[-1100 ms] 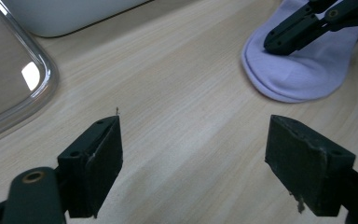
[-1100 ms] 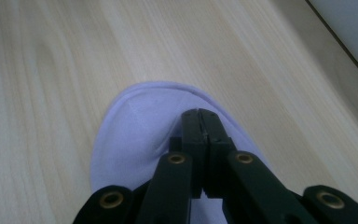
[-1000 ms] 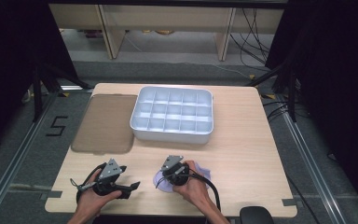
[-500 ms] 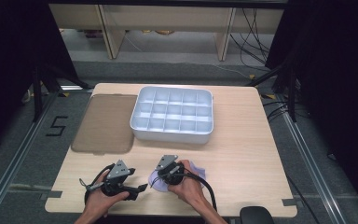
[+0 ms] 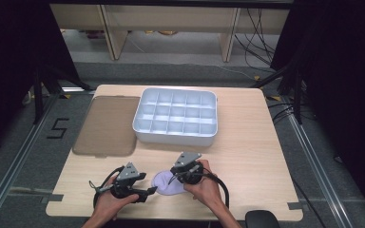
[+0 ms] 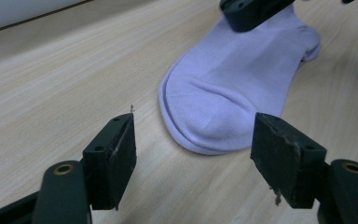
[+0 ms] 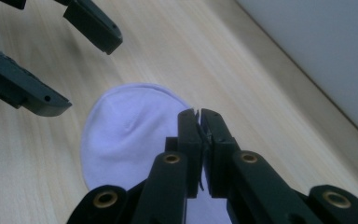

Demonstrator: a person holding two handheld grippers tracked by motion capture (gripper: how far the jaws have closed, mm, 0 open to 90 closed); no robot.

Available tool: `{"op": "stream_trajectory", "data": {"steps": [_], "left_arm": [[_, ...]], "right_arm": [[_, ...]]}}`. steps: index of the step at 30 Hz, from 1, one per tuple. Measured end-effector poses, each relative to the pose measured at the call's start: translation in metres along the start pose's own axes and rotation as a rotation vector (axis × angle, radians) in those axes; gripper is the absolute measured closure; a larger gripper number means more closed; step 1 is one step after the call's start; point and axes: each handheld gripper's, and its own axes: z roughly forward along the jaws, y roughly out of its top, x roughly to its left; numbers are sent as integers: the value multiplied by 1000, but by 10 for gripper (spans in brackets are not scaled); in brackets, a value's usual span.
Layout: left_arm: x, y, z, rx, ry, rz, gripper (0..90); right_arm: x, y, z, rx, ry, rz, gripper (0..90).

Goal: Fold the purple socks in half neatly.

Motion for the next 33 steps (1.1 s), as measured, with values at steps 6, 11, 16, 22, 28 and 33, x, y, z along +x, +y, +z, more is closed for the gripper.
{"op": "stream_trajectory", "data": {"steps": [6, 11, 16, 22, 28, 33], "left_arm": [[-1, 5, 6, 20, 22, 28, 337], [0, 8, 13, 44, 33, 37, 414], [-4, 9, 22, 71, 44, 84, 500], [-7, 9, 24, 56, 53, 113, 716], [-4, 9, 20, 40, 59, 160, 830], [-4, 12, 17, 48, 41, 189, 840]], "right_arm": [[-12, -8, -16, -41, -36, 22, 869], [-17, -11, -23, -37, -39, 30, 862], [-17, -13, -23, -47, -42, 28, 855], [-16, -13, -26, -37, -30, 18, 855], [-19, -15, -29, -34, -22, -5, 864], [-16, -25, -31, 1, -17, 3, 868]]}}
